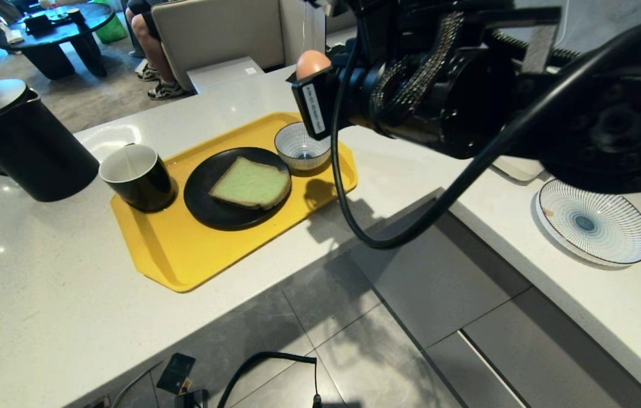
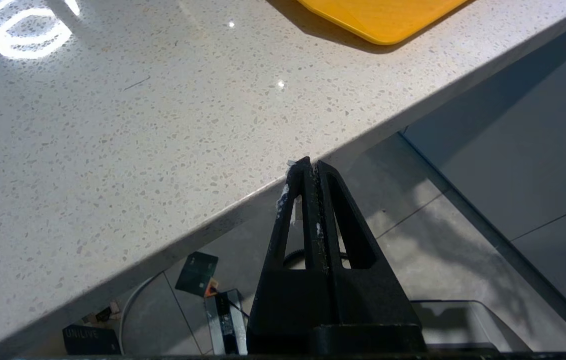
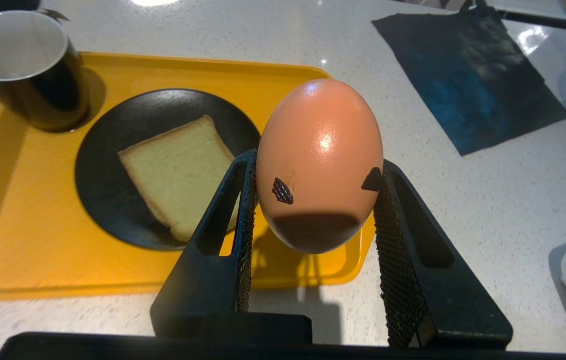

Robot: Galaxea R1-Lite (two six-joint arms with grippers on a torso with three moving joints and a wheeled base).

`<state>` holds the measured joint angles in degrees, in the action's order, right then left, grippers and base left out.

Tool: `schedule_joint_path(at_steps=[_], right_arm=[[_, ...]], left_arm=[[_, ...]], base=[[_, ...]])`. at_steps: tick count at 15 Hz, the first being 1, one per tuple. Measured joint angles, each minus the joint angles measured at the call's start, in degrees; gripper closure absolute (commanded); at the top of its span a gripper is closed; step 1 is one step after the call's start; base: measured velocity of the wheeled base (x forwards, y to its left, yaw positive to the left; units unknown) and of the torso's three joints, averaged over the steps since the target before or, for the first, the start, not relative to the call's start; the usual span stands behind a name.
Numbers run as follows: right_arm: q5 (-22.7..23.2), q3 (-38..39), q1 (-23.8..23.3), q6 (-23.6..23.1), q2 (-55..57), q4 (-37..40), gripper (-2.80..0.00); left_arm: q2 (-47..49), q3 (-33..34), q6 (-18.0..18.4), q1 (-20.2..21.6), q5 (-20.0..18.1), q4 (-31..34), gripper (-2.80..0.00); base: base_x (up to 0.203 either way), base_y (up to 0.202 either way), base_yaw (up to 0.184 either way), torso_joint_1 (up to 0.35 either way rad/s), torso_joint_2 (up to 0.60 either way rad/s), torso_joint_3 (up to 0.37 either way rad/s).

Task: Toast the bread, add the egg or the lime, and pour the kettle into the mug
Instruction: Put the egg in the bowl

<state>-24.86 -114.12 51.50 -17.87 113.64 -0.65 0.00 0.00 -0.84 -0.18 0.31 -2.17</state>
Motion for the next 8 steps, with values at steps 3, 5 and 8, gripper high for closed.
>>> schedule_joint_path(at_steps=[3, 5, 8], right_arm=[[0.0, -0.09, -1.63, -1.86, 2.84, -4.61, 0.0], [0.27, -0.09, -3.44, -1.76, 2.68, -4.49, 0.0], [0.39, 0.01, -4.59, -1.56, 1.39, -3.84, 0.0]], left_arm=[[0.0, 0.0, -0.01, 0.0, 0.01, 0.0, 0.0], [0.0, 0.0, -0.04, 0.0, 0.02, 0.02, 0.0], [0.0, 0.0, -0.03, 0.0, 0.02, 0.0, 0.0]], base=[[0.0, 0.0, 0.0, 0.0, 0.0, 0.0], [0.0, 0.0, 0.0, 0.0, 0.0, 0.0], [0.0, 0.0, 0.0, 0.0, 0.0, 0.0]])
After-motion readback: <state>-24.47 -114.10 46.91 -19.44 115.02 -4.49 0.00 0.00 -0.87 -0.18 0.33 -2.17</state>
